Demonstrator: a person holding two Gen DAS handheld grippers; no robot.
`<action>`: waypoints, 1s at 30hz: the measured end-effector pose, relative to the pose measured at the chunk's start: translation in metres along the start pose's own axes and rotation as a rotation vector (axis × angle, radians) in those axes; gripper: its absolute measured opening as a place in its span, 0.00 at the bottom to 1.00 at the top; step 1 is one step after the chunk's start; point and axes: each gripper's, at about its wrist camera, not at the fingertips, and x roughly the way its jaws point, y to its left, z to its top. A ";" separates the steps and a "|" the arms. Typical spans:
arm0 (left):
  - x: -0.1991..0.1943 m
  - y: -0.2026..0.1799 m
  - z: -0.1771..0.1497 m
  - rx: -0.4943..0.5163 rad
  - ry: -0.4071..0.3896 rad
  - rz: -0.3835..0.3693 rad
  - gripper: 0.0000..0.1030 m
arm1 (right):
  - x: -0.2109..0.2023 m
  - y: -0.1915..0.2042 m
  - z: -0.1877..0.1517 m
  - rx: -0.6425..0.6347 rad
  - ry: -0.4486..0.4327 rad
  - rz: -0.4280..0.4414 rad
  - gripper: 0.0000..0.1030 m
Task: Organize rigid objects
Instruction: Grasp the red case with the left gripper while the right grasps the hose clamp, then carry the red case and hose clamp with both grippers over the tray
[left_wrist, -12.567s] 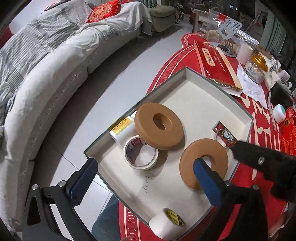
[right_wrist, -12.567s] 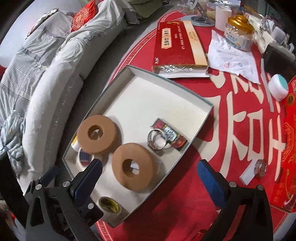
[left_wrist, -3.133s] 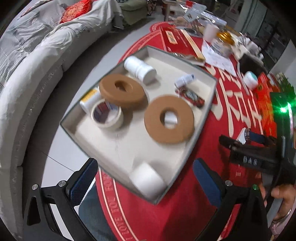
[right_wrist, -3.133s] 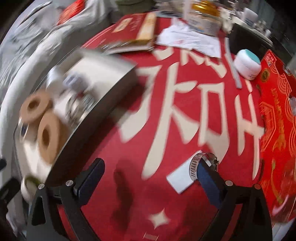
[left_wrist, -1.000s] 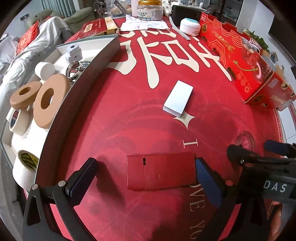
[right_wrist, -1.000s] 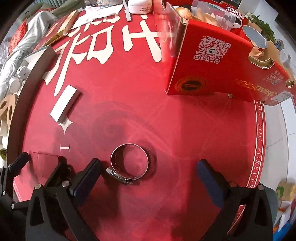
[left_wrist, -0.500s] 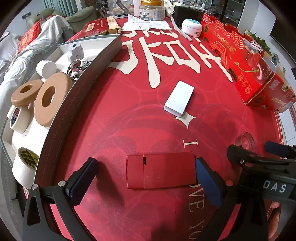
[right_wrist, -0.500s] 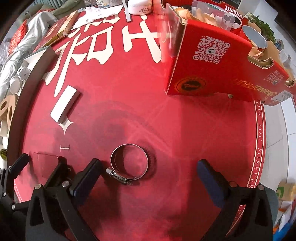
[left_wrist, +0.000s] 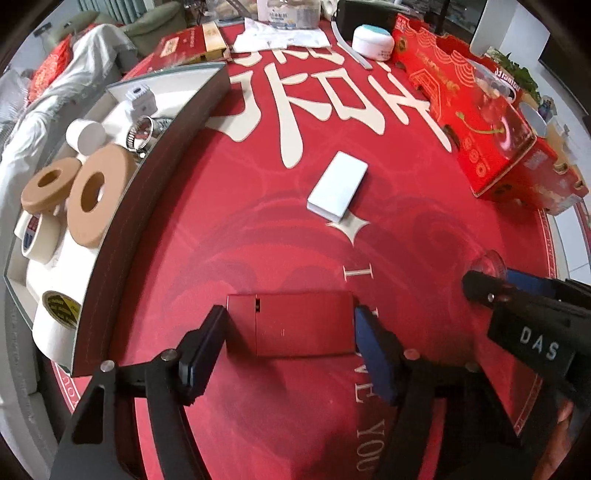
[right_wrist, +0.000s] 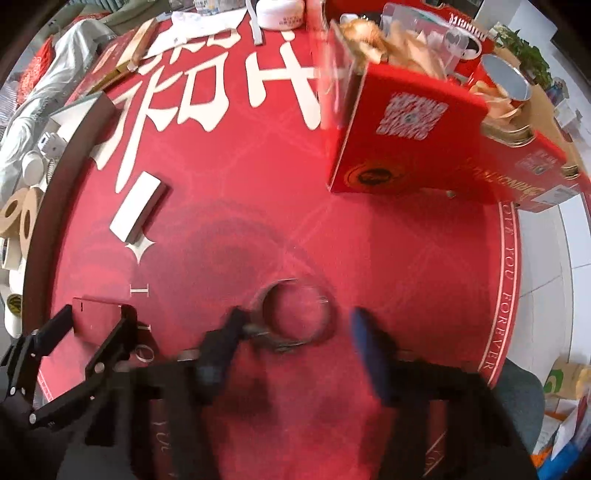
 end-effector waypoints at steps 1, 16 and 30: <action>-0.001 0.000 0.000 0.001 0.003 -0.001 0.70 | -0.001 -0.001 0.001 0.004 0.002 0.006 0.43; -0.066 0.021 -0.028 -0.045 -0.080 -0.012 0.70 | -0.029 -0.015 -0.025 0.044 -0.011 0.100 0.42; -0.190 0.135 0.017 -0.268 -0.382 0.080 0.71 | -0.151 0.073 0.025 -0.126 -0.259 0.243 0.42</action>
